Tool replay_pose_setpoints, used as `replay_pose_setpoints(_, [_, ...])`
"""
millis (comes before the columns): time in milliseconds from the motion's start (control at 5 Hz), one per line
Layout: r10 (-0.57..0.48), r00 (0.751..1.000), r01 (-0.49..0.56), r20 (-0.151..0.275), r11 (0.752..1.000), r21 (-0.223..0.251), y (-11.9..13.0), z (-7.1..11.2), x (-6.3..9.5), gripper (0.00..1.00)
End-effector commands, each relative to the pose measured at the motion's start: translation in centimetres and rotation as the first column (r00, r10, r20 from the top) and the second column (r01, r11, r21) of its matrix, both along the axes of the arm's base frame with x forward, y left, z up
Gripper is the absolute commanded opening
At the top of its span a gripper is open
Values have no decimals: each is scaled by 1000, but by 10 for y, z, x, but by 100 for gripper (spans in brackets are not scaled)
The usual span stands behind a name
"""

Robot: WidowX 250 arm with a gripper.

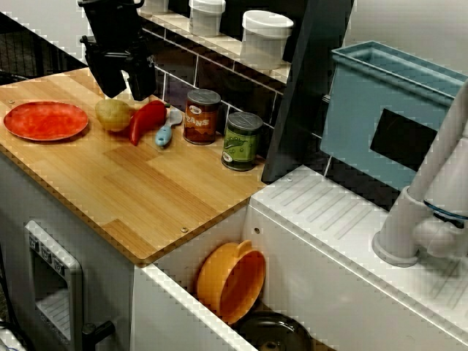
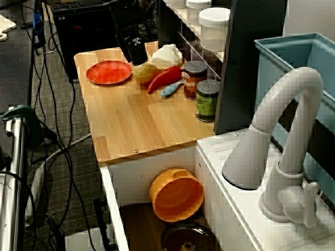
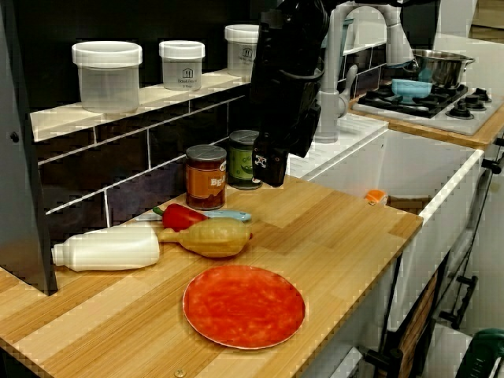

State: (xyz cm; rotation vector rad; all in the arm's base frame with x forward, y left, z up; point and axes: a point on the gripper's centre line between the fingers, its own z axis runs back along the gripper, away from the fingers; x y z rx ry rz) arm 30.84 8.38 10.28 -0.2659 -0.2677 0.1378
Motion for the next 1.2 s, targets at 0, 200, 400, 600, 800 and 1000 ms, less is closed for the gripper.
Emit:
replay_pose_setpoints(0, [0, 1000, 0, 0, 1000, 0, 0, 0, 0, 100])
replay_pose_setpoints(200, [-33, 999, 33, 6, 999, -8, 20, 6, -3, 100])
replay_pose_setpoints(400, [-43, 999, 43, 7, 999, 4, 39, 13, -2, 100])
replay_pose_setpoints(600, [-34, 999, 34, 5, 999, 15, 61, 16, 0, 100])
replay_pose_setpoints(800, [41, 997, -42, 70, 999, 20, 76, 16, -2, 100])
replay_pose_setpoints(1000, [136, 981, -144, 140, 988, 54, 66, 5, -1, 100])
